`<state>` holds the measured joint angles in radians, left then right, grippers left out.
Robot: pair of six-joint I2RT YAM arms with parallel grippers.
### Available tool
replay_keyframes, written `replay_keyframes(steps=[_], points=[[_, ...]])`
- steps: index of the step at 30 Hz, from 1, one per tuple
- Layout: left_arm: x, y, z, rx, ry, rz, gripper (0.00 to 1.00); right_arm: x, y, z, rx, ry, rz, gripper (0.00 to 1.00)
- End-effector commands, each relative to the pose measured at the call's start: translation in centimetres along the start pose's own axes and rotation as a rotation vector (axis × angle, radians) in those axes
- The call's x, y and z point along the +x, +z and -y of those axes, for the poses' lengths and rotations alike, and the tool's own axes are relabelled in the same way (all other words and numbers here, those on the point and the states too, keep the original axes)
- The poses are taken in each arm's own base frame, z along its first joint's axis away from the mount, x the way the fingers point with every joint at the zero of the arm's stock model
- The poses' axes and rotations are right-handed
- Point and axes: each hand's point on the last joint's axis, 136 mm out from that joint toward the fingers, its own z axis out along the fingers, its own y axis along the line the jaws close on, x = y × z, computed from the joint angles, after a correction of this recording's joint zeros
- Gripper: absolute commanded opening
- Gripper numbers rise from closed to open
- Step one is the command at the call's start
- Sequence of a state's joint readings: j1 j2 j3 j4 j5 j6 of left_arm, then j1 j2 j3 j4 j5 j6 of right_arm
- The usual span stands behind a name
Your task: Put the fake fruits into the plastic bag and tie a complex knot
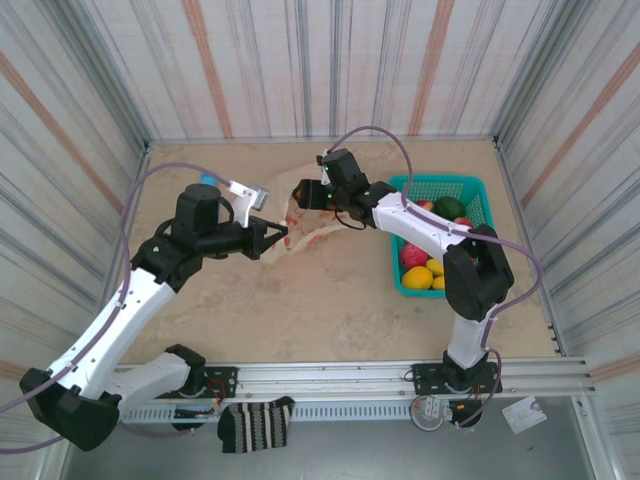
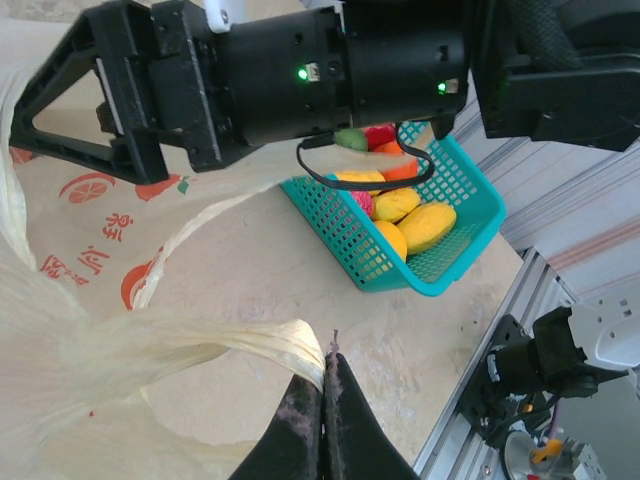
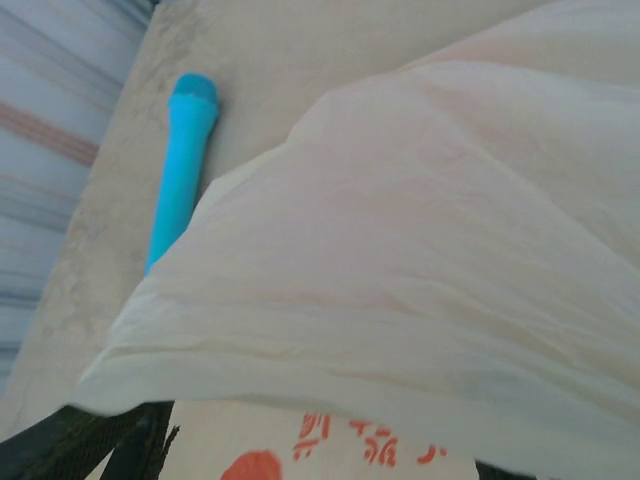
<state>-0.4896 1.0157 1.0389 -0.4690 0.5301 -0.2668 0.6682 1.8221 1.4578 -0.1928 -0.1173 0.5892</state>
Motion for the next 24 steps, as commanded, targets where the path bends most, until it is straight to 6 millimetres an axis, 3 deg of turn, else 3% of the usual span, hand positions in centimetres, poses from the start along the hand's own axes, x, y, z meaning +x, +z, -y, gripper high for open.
replay_keyframes(steps=[1,3,9,12,14,17,20,24], points=[[-0.5,0.0,0.4,0.023,-0.021,0.042,0.0,0.8,-2.3,-2.1,-0.089,-0.029,-0.039,0.71],[-0.7,0.1,0.1,0.008,-0.047,0.059,0.0,0.8,-3.2,-2.8,-0.118,-0.032,-0.039,0.66],[-1.4,0.7,-1.1,-0.033,-0.124,0.105,0.0,0.5,-6.9,-4.9,-0.193,-0.013,-0.006,0.37],[-1.3,1.3,-1.3,-0.027,-0.15,0.094,0.0,-0.5,-9.4,-5.7,-0.216,0.002,0.026,0.29],[-1.2,1.4,-1.3,-0.026,-0.15,0.09,0.0,-1.7,-11.3,-5.2,-0.183,0.012,0.07,0.3],[-1.2,1.2,-1.2,-0.028,-0.146,0.095,0.0,-3.0,-14.0,-1.7,-0.062,0.051,0.128,0.35],[-1.1,1.2,-1.1,-0.027,-0.141,0.094,0.0,-2.9,-16.0,5.0,0.138,0.105,0.141,0.43],[-0.9,1.2,-1.0,-0.025,-0.135,0.091,0.0,-0.3,-18.4,14.7,0.414,0.242,0.096,0.57]])
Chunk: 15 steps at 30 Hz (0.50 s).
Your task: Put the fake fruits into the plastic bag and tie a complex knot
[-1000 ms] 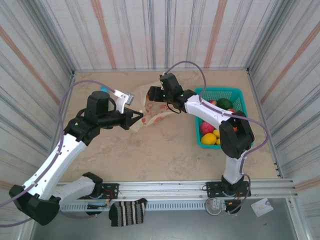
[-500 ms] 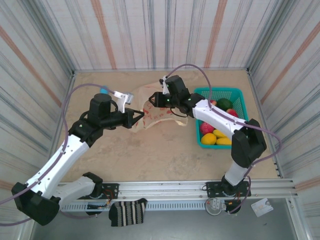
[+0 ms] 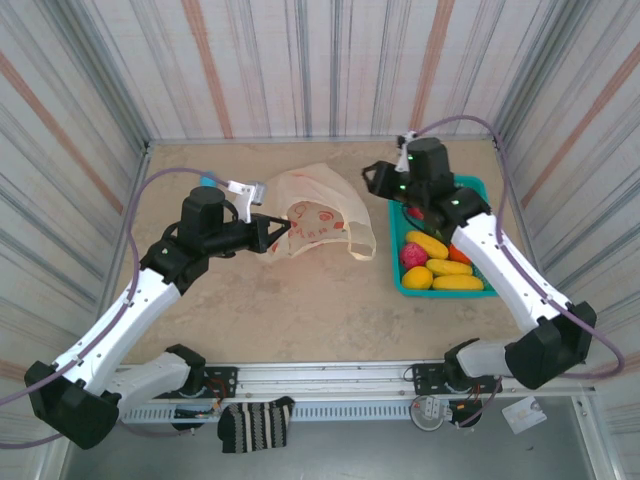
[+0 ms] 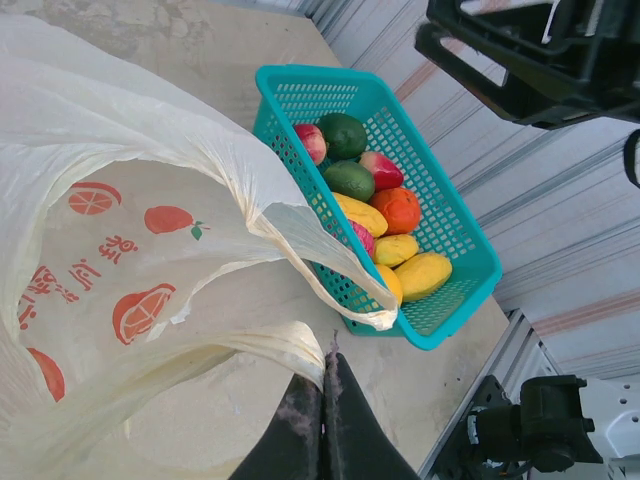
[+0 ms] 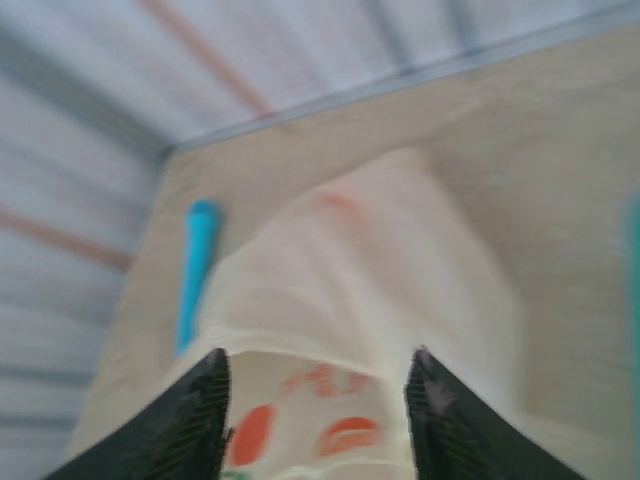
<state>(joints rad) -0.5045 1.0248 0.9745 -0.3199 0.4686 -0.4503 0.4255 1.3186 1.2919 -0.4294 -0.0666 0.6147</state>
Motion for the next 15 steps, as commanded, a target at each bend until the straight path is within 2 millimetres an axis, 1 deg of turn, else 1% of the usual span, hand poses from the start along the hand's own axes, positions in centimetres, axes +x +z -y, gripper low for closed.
replay_keyframes(steps=[1,3,4,8,10,12,14,15], points=[[-0.1,0.0,0.1,-0.001,0.008,0.014,0.0,4.3,-0.7,10.5,0.35,0.095,-0.132,0.58],[-0.1,-0.1,0.2,-0.001,0.014,0.013,0.0,6.1,-1.3,13.7,0.462,0.164,-0.183,0.6],[-0.1,-0.2,0.2,-0.003,0.019,0.011,0.0,7.0,-1.6,14.9,0.498,0.185,-0.212,0.6],[-0.2,-0.5,0.3,-0.007,0.039,0.009,0.0,10.4,-2.0,17.6,0.559,0.28,-0.294,0.61],[-0.2,-0.6,0.4,-0.008,0.046,0.01,0.0,11.9,-2.0,18.4,0.586,0.335,-0.339,0.62],[-0.2,-0.6,0.4,-0.009,0.048,0.009,0.0,13.1,-1.6,18.6,0.589,0.378,-0.387,0.63],[-0.1,-0.5,0.4,-0.004,0.049,0.007,0.0,13.9,-0.9,18.7,0.585,0.414,-0.408,0.66],[-0.1,-0.5,0.5,-0.001,0.049,0.006,0.0,14.1,-0.6,18.8,0.585,0.427,-0.411,0.69]])
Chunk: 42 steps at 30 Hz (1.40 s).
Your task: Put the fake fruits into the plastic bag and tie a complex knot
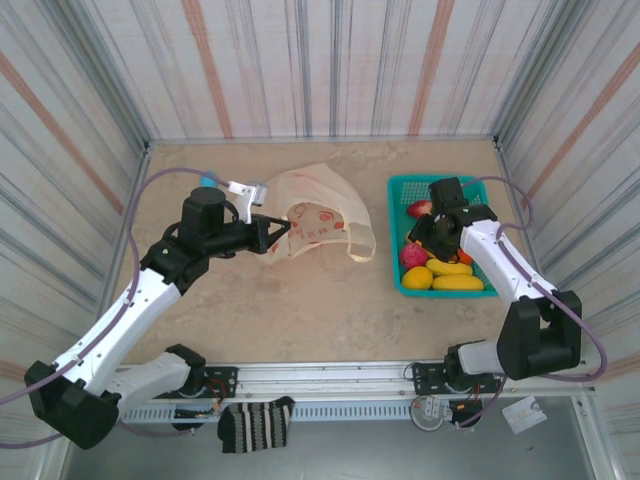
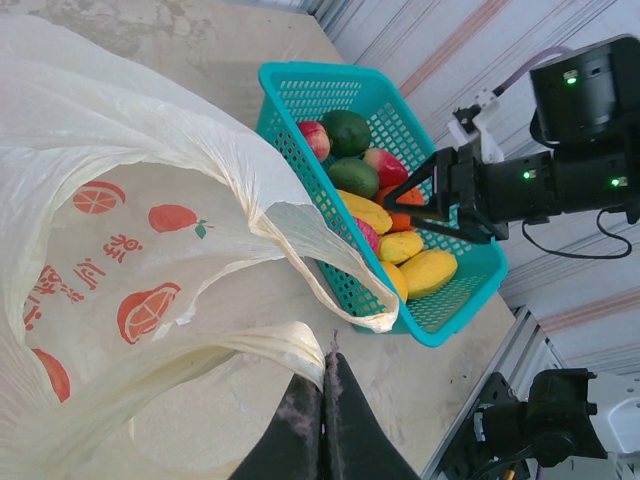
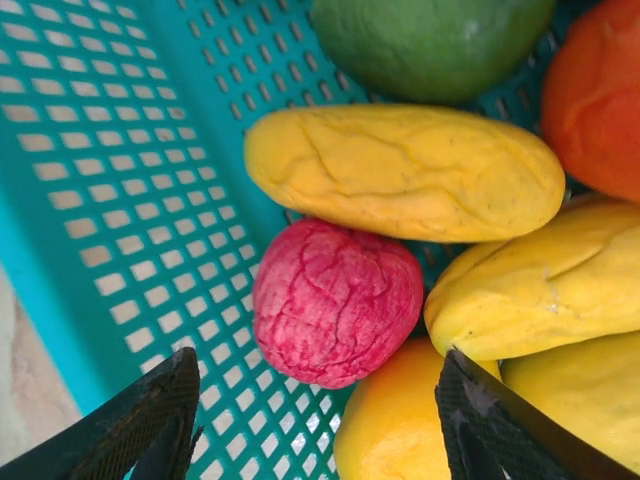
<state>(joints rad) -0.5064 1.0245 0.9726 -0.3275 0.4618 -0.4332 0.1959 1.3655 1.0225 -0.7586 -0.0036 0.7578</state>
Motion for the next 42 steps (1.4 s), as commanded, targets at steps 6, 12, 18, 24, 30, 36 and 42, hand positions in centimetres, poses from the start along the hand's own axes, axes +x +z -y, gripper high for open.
replay_keyframes(steps=[6,12,18,24,30,36,42], points=[[-0.3,-0.7,0.7,0.01,0.036,0.01,0.0,1.2,3.3,-0.1,0.006,0.124,-0.087,0.76],[-0.3,-1.1,0.6,0.001,0.035,0.015,0.0,1.9,5.4,1.1,0.05,0.175,-0.101,0.77],[-0.2,-1.1,0.5,-0.002,0.033,0.012,0.0,2.6,6.9,1.1,0.033,0.177,-0.13,0.77],[-0.5,-1.2,0.4,-0.012,0.037,0.017,0.0,2.0,7.3,1.1,0.004,0.186,-0.1,0.68],[-0.4,-1.6,0.3,-0.029,0.037,0.019,0.0,0.9,4.8,0.8,-0.053,0.176,-0.021,0.58],[-0.4,-2.0,0.0,-0.045,0.044,0.022,0.0,-1.4,-1.3,-0.9,-0.195,0.1,0.143,0.51],[-0.6,-2.2,-0.1,-0.057,0.05,0.03,0.0,-2.1,-7.3,-4.9,-0.409,-0.043,0.212,0.49]])
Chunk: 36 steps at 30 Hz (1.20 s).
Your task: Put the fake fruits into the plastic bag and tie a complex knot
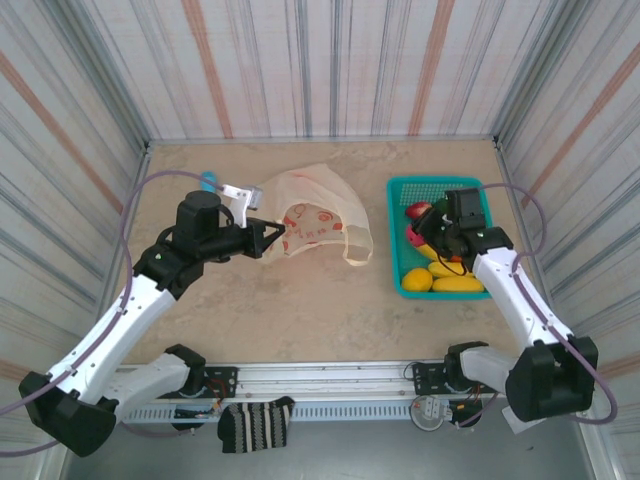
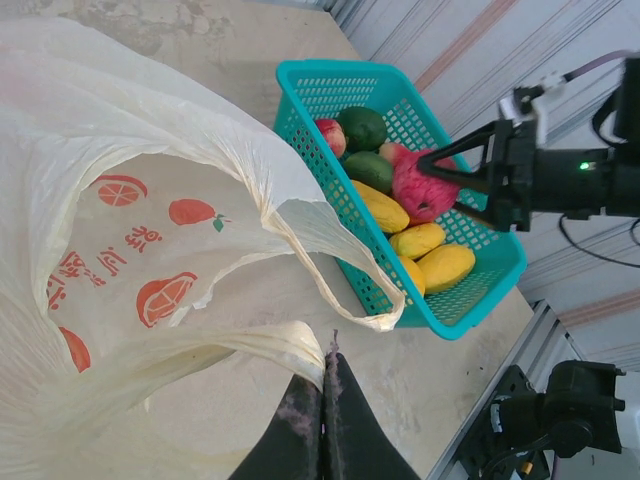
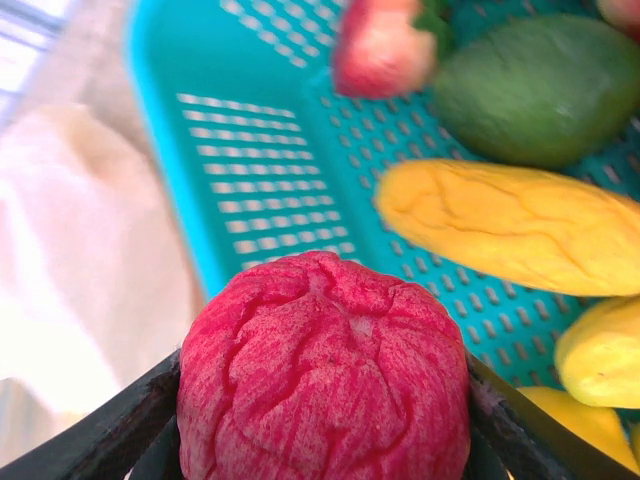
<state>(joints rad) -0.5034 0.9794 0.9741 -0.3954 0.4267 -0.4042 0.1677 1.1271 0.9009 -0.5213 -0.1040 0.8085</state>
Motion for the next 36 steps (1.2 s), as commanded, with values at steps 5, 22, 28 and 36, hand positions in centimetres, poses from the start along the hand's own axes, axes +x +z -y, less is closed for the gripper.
replay_keyframes(steps=[5,22,28,36], points=[[-1.2,-1.1,0.2,-0.02,0.033,0.036,0.0,0.7,-5.6,-9.6,-0.388,-0.242,0.004,0.5],[-1.6,-1.8,-0.2,-0.042,0.041,0.048,0.0,15.4,0.8,-21.2,-0.428,-0.702,-0.26,0.45],[-1.6,-1.7,-0.1,-0.032,0.036,0.044,0.0,15.5,5.1,-22.7,-0.347,-0.641,-0.241,0.44],[-2.3,-2.0,0.2,-0.033,0.044,0.056,0.0,14.3,10.2,-25.7,-0.282,-0.522,-0.139,0.48]])
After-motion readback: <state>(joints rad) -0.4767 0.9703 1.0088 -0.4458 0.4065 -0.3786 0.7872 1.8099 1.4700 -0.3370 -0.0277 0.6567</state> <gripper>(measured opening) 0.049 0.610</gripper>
